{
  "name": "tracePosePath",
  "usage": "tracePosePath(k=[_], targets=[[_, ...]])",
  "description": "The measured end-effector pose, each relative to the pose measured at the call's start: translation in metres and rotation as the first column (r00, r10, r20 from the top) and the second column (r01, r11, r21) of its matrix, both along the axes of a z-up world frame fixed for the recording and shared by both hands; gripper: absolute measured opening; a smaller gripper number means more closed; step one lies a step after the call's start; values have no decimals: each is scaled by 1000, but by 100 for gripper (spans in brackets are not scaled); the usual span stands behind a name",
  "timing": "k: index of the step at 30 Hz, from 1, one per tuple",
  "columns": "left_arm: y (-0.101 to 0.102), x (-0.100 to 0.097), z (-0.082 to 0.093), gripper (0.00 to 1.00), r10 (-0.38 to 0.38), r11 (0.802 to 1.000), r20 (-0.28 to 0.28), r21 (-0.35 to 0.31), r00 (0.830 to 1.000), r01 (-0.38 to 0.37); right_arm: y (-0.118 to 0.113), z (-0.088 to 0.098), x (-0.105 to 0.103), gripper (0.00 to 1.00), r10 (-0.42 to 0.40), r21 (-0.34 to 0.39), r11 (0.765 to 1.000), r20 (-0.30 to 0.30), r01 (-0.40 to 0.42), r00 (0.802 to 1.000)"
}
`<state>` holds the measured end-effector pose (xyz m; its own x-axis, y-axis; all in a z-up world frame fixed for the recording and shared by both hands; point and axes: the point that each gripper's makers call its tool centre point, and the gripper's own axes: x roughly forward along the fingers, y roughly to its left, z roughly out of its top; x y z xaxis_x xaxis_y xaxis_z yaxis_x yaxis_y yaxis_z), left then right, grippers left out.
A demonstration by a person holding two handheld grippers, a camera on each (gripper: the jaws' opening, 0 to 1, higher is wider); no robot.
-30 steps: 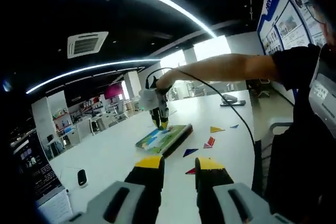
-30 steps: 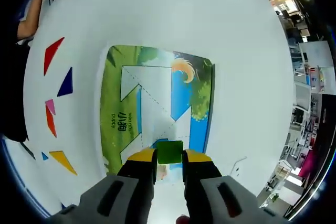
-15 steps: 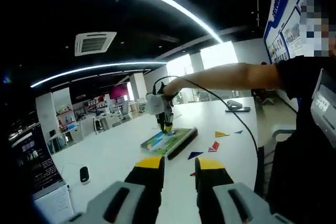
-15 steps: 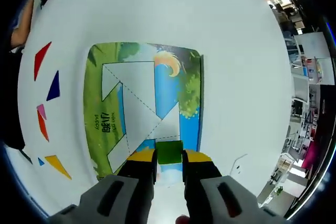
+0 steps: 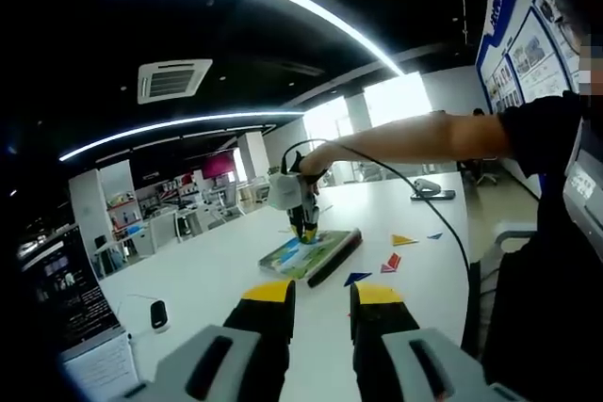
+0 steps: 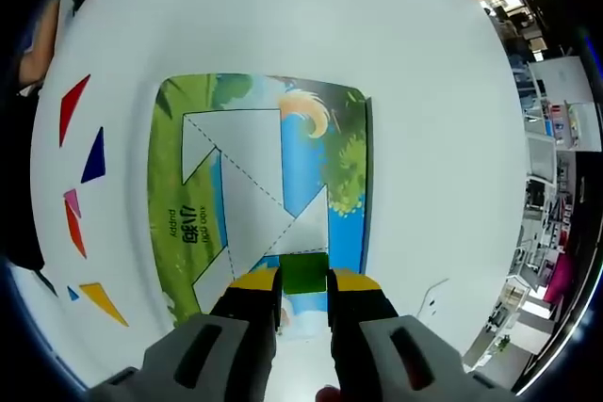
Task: Pick up the tangram pieces one by one and place each piece onto its matching region on the pattern sheet, fitting the shapes together until the outline on the sheet is completely filled by the tangram pieces
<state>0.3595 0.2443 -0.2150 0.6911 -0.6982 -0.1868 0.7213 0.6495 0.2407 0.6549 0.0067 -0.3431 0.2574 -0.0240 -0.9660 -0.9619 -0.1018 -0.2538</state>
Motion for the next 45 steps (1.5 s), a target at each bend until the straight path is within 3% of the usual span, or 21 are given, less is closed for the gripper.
tracePosePath(k=[23, 29, 39, 42, 45], targets=[[-1, -1, 0, 25, 2, 1000, 15, 20, 1000, -3, 1, -1, -2, 21, 40, 1, 999, 12, -40, 999], [-2, -2, 0, 25, 1, 1000, 17, 23, 1000, -2, 2, 2, 4, 29, 48, -4, 999, 40, -48, 998], [-2, -2, 1, 25, 0, 1000, 18, 22, 1000, -1, 2, 2, 2, 28, 49, -5, 999, 47, -49, 998], [-2, -2, 1, 25, -3, 1000, 21, 22, 1000, 3, 3, 6, 5, 31, 52, 1, 999, 76, -52, 996], [-3, 3, 2, 25, 1, 1000, 20, 11, 1000, -1, 7, 22, 2, 31, 39, 52, 998, 96, -44, 995]])
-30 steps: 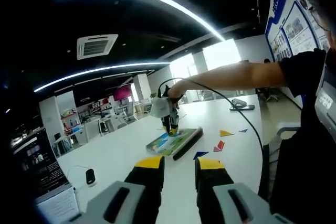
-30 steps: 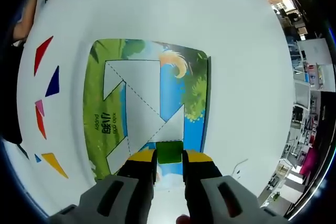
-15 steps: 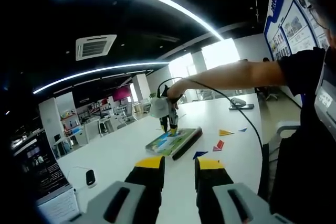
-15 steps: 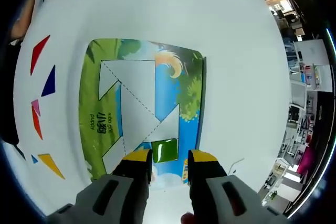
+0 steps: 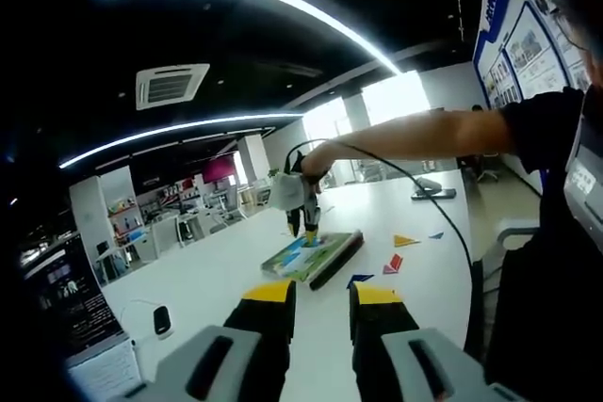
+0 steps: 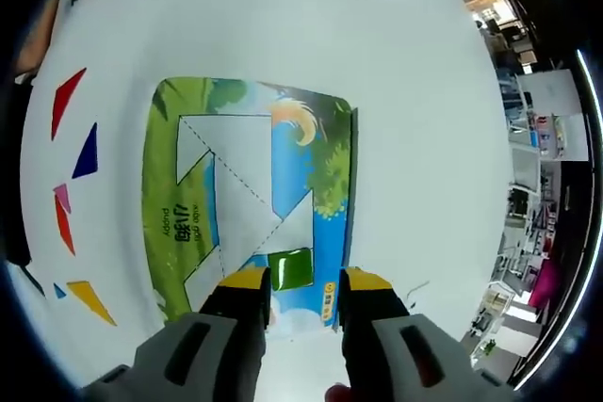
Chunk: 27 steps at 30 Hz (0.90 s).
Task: Pick up the tangram pieces one by one and place each piece onto its matching region on the pattern sheet, fitting the shapes together until the outline on the sheet is completely filled by the tangram pieces
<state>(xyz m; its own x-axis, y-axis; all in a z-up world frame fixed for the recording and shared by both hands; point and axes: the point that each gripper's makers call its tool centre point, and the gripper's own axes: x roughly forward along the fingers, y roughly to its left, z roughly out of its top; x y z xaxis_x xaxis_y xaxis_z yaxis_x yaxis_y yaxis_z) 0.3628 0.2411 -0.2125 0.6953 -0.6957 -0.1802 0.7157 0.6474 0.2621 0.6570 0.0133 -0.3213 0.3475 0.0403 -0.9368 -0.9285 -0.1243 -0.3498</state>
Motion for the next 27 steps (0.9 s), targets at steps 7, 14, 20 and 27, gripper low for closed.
tracePosePath(k=[7, 14, 20, 27], targets=[[-8, -3, -3, 25, -16, 1000, -7, 20, 1000, 16, -14, 43, -8, 33, -36, 12, 999, 65, 36, 997], [-8, -2, -2, 25, -8, 1000, -3, 24, 1000, 8, -14, 71, -25, 34, -40, 74, 997, 83, 33, 996], [-9, -3, -3, 25, -11, 1000, -3, 28, 1000, 11, -20, 78, -39, 32, -85, 94, 993, 83, 77, 993], [-5, -1, 1, 25, 8, 1000, 11, 16, 1000, -8, -23, 70, -68, 30, -153, 101, 983, 22, 150, 988]])
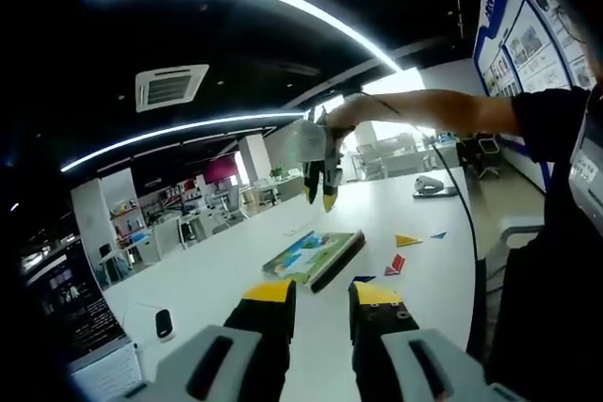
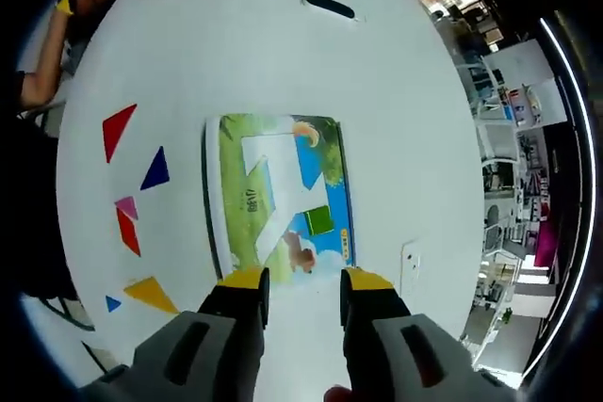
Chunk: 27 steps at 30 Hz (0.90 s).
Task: Pick up the tangram pieces one by one and place each piece onto its matching region on the pattern sheet, fitting the shapes together until the outline on the sheet is completely filled by the tangram pieces
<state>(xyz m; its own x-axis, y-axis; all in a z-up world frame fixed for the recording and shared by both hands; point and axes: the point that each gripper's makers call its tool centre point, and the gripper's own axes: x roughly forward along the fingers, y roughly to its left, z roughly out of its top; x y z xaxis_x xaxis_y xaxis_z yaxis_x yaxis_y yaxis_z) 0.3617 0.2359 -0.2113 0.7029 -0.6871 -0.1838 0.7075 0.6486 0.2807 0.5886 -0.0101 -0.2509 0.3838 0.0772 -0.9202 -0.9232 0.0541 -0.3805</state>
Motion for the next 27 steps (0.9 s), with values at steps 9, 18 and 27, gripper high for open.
tracePosePath(k=[9, 18, 27], targets=[[-1, 1, -6, 25, -10, 1000, -20, -3, 1000, 10, 8, -12, -35, 30, -48, 32, 998, -61, 50, 997], [-5, -4, -11, 25, -40, 999, -44, 2, 998, 40, 29, -23, -64, 31, -77, 102, 991, -124, 90, 989], [-6, -5, -11, 25, -46, 999, -44, 1, 998, 46, 55, -48, -98, 34, -142, 172, 966, -259, 190, 955]])
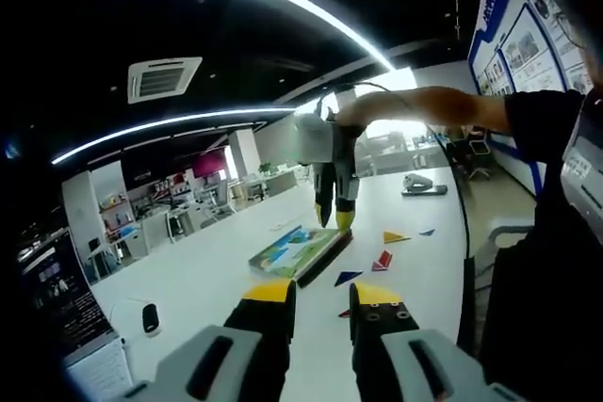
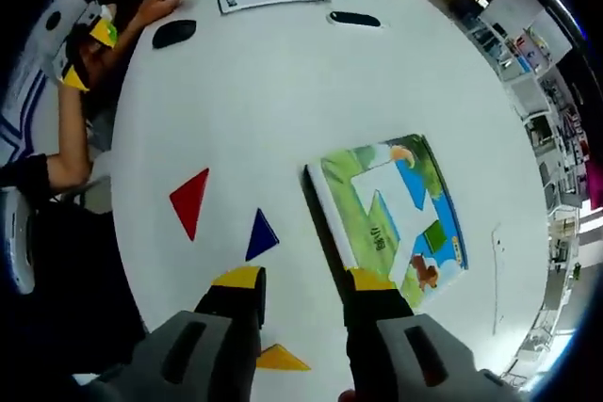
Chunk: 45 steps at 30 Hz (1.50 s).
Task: Pick up the tangram pieces one by one and place each piece onto its matching region on the pattern sheet, fitting the shapes together until the outline on the sheet is completely filled by the tangram pieces
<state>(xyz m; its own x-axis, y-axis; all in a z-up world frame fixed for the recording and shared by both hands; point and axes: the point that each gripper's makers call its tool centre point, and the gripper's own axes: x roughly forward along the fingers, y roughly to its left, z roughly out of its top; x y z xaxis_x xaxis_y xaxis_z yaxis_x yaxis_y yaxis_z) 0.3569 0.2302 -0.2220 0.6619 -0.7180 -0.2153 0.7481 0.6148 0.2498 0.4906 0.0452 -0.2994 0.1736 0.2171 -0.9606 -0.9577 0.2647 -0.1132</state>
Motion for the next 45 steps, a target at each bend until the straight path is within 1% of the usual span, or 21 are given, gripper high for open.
tracePosePath(k=[4, 6, 8, 10, 12, 14, 17, 20, 27, 34, 39, 45], targets=[[1, 0, 0, 25, 4, 1000, 3, -1, 1000, -4, 6, -12, -9, 34, -28, 4, 1000, -30, 28, 999], [1, 0, 0, 25, 7, 1000, 3, -2, 1000, -7, 10, -19, -16, 33, -46, 9, 999, -67, 47, 997], [2, 1, 1, 25, 8, 1000, 4, -3, 1000, -8, 14, -28, -23, 33, -52, 6, 999, -89, 52, 995], [2, 1, 2, 25, 7, 1000, 5, -3, 1000, -7, 18, -36, -27, 32, -60, 1, 998, -100, 60, 993], [2, 1, 2, 25, 7, 1000, 7, -2, 1000, -7, 20, -43, -31, 32, -50, -9, 999, -102, 49, 994], [2, 1, 2, 25, 7, 1000, 9, 0, 1000, -7, 21, -49, -33, 32, -51, -13, 999, -110, 50, 993], [1, 0, 3, 25, 4, 1000, 11, 2, 1000, -4, 20, -56, -32, 32, -51, -29, 998, -106, 49, 993], [2, 1, 3, 25, 7, 1000, 13, 3, 1000, -7, 20, -61, -31, 30, -65, -37, 997, -116, 61, 991], [4, 2, 6, 25, 17, 1000, 22, -2, 1000, -17, 24, -68, -34, 30, -68, -51, 997, -125, 62, 990], [5, 2, 7, 25, 18, 1000, 24, -2, 1000, -18, 21, -76, -33, 30, -82, -76, 994, -128, 72, 988], [4, 2, 7, 25, 18, 1000, 26, 0, 1000, -18, 21, -75, -31, 26, -92, -83, 993, -134, 81, 987], [2, 0, 7, 25, 15, 1000, 30, 3, 999, -15, 20, -74, -31, 23, -81, -97, 993, -138, 67, 987]])
